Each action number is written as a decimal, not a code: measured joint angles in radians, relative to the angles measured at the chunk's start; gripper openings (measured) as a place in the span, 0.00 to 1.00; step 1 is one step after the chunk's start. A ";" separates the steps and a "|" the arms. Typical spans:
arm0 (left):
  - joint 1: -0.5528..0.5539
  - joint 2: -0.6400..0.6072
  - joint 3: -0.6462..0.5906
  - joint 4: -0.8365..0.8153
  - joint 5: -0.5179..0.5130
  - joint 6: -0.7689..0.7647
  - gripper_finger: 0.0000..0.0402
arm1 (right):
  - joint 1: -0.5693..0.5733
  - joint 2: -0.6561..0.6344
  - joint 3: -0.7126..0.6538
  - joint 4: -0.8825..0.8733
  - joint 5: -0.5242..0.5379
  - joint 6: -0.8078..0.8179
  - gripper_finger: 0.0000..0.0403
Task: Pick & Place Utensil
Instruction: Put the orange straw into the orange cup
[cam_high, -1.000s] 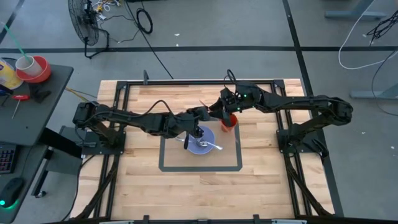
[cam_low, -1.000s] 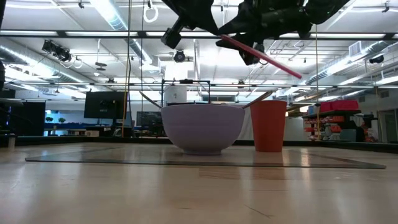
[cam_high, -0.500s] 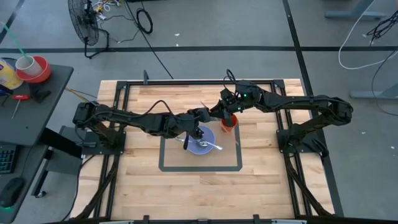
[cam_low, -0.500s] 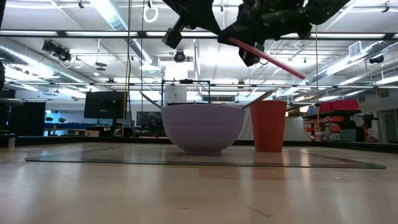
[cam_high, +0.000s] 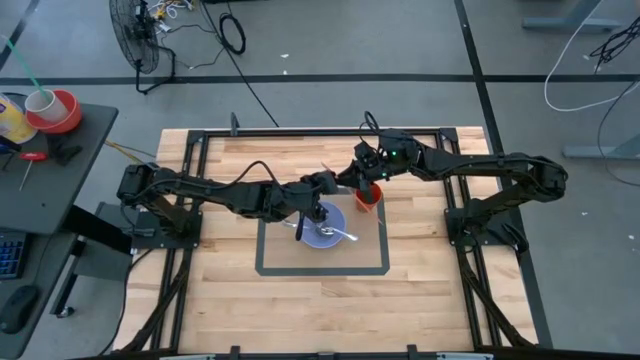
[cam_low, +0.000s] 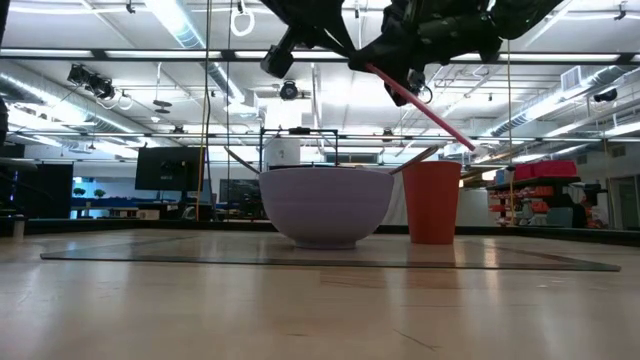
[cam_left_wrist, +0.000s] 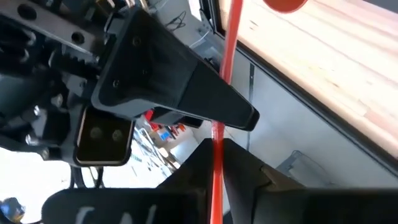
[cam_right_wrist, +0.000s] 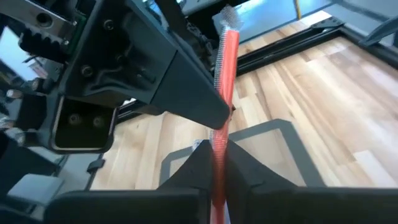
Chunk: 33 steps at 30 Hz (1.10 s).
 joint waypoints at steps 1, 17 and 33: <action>0.000 0.000 0.000 0.000 -0.007 -0.016 0.10 | 0.000 0.000 0.000 0.003 0.011 -0.002 0.06; -0.001 -0.086 -0.002 -0.238 -0.201 -0.468 0.52 | -0.017 -0.073 -0.001 0.064 0.110 -0.058 0.05; 0.129 -0.491 -0.038 -0.614 0.341 -1.532 0.46 | 0.004 -0.178 -0.033 0.172 0.325 -0.277 0.05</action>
